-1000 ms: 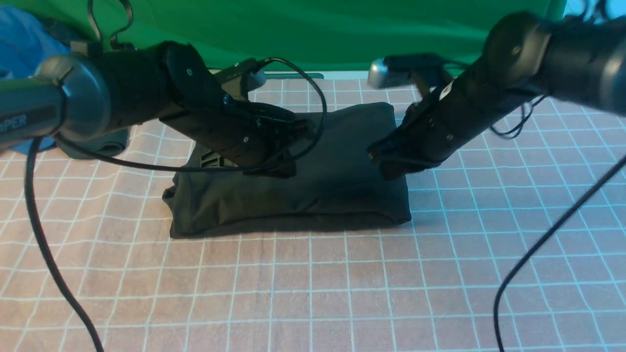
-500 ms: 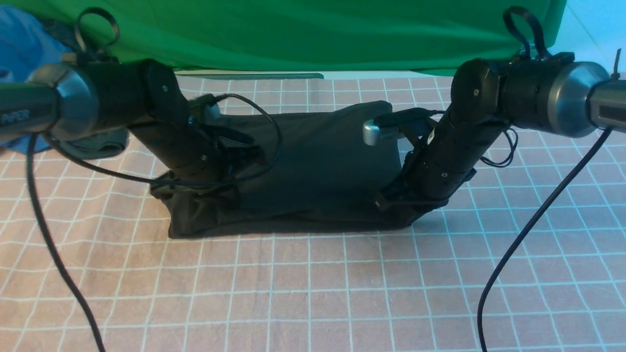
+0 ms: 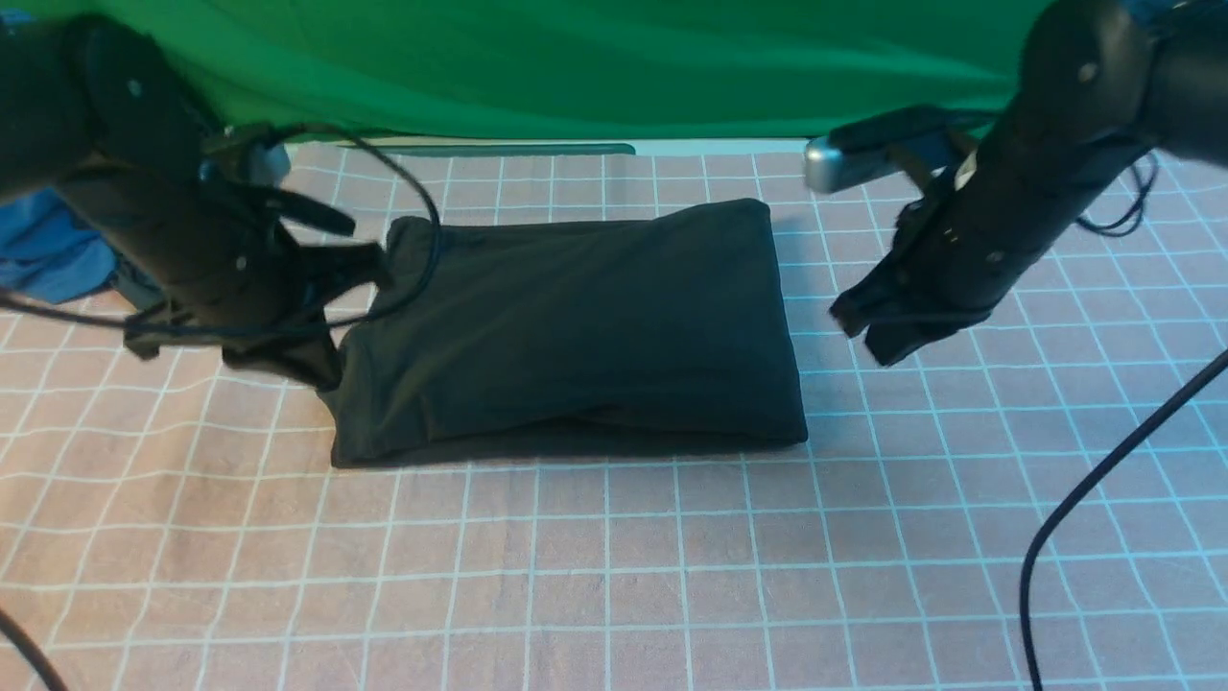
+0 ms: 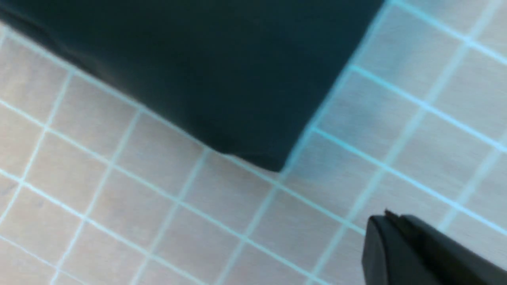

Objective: Fold a long-sleeved shirt over a pink coffee tablecloth.

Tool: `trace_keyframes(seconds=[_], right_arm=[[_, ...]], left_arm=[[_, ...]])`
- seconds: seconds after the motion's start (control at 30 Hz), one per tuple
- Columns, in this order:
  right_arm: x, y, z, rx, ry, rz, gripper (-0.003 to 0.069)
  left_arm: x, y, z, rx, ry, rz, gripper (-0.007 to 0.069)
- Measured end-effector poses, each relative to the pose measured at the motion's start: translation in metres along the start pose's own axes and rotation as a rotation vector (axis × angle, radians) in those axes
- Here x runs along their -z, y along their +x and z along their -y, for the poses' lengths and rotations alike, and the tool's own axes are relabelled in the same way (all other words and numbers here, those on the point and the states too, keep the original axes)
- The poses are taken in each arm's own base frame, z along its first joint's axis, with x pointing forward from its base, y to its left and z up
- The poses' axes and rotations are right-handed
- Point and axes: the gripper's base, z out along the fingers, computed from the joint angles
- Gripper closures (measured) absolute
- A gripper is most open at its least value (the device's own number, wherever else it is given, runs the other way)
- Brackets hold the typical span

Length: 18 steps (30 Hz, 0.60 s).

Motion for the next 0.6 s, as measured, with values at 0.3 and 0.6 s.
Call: trace_keyframes(seconds=[0.3, 0.6], right_arm=[[0.001, 0.001, 0.002, 0.008, -0.005, -0.009, 0.06], [0.001, -0.002, -0.002, -0.028, -0.049, 0.029, 0.0589]], left_arm=[[-0.037, 0.02, -0.014, -0.08, -0.017, 0.08, 0.0382], [-0.066, 0.022, -0.018, -0.148, -0.03, 0.077, 0.0104]])
